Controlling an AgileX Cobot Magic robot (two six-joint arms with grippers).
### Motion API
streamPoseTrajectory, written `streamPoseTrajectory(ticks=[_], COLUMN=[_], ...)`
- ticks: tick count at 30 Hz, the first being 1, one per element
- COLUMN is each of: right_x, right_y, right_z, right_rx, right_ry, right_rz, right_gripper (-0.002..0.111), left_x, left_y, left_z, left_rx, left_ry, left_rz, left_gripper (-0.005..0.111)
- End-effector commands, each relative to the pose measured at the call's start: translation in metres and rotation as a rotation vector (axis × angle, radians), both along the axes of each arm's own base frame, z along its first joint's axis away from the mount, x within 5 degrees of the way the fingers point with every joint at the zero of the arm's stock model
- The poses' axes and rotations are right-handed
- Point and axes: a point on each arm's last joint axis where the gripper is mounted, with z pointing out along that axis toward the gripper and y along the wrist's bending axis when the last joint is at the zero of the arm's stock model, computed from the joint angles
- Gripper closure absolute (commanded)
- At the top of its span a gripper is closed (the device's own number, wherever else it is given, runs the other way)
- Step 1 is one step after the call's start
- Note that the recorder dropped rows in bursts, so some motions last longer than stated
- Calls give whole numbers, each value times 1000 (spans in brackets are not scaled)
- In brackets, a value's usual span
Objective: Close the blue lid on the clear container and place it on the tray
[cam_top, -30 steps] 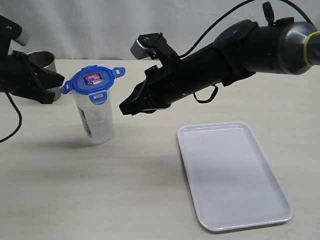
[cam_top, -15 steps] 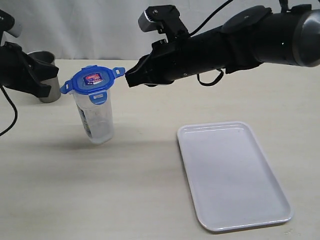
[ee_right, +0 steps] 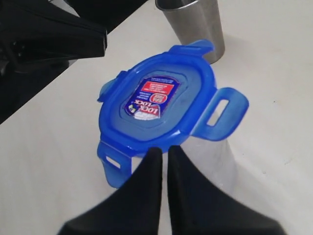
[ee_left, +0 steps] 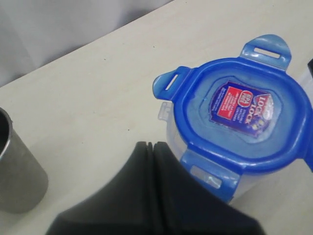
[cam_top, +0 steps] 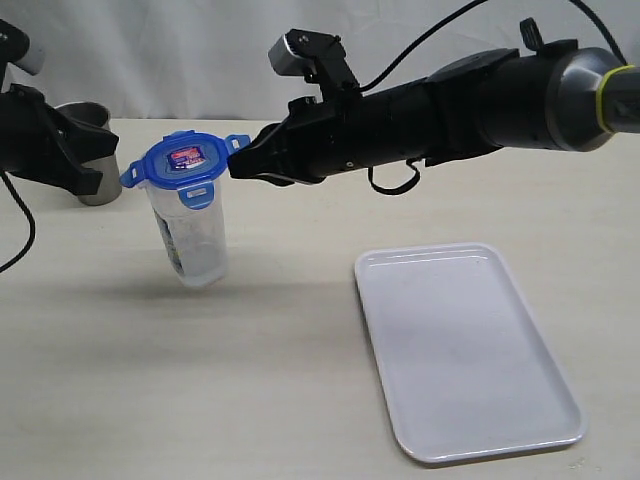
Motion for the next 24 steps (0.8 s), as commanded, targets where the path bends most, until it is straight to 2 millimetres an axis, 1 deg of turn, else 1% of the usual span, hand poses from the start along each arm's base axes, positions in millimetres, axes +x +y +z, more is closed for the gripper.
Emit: streamPoseTrajectory(ticks=[1,5,7,17,24], right_x=[0,2,3,6,8], right_y=[1,3,3,4,6], right_z=[1,-9,-11,-7,-16], right_rx=[12,7,7,37,37], right_ry=[-13,13,16,8,34], right_rz=[7,6,5,-14,-19], right_gripper=[104,104,104,104,104], left_x=[-1,-1,-1,-1,-1], left_y=[-1,-1,-1,-1,-1], left_z=[2,2,2,2,2], left_rx=[-9,-9,-9,-6,-6], left_ry=[-2,-2,-2,-4,-4], left_rz=[5,5,5,7,7], left_gripper=[107,107,107,107,107])
